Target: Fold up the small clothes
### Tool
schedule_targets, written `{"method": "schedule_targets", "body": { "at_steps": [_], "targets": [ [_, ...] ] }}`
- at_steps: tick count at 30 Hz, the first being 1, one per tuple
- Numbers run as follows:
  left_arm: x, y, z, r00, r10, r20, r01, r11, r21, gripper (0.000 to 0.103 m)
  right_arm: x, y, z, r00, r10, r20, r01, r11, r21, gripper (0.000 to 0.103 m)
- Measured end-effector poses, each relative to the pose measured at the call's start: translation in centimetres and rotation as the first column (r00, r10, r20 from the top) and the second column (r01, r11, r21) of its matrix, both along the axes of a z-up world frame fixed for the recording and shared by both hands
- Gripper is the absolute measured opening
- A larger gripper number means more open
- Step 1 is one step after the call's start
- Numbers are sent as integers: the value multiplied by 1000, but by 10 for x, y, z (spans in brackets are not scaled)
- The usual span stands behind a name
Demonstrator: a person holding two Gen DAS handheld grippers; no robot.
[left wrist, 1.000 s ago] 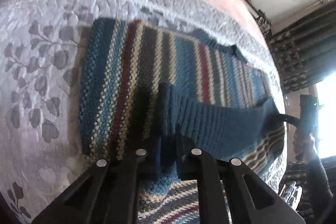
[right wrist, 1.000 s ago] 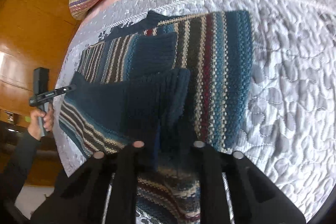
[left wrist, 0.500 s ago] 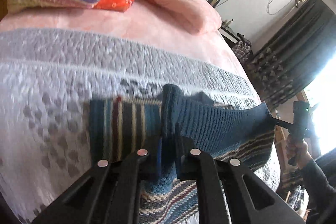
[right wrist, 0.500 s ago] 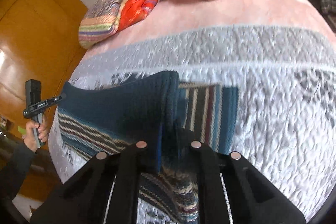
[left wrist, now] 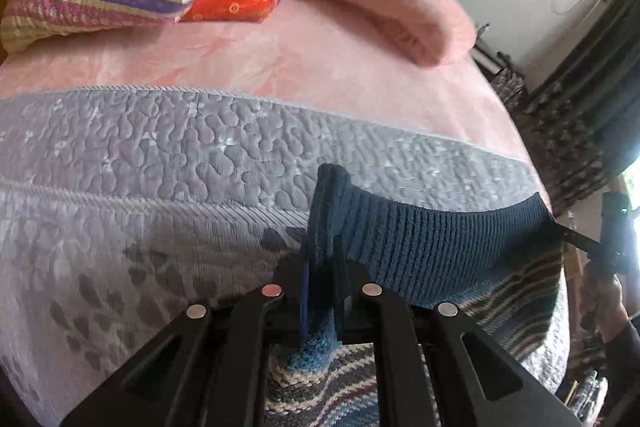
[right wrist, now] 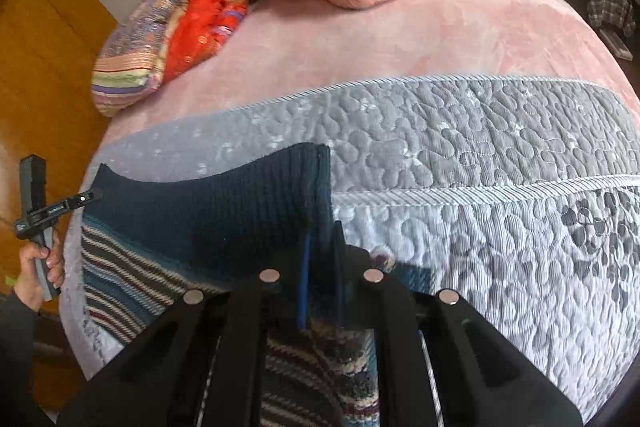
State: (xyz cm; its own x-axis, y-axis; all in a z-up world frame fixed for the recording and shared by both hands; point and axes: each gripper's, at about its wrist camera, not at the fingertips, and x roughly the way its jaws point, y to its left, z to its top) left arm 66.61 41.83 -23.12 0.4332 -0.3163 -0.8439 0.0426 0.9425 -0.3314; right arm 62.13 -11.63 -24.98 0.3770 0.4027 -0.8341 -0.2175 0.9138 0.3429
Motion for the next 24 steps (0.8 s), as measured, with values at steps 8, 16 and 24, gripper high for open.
{"method": "schedule_targets", "body": {
  "at_steps": [8,16,24],
  "targets": [
    [29,1,-58,992,40,-118,-39,999,11,9,27,-1,-60,994,-45,-95,42,999,-30,9],
    [29,7,-95,975,84,-204,-83,996,15,21,33,-4,-96,981,-65,-184,62,998,-23,19],
    [-12,-13,-45,996,4,-92,-20,984,-178,33,-6,-17,-44,989,-74,-126,98,975,201,46]
  ]
}}
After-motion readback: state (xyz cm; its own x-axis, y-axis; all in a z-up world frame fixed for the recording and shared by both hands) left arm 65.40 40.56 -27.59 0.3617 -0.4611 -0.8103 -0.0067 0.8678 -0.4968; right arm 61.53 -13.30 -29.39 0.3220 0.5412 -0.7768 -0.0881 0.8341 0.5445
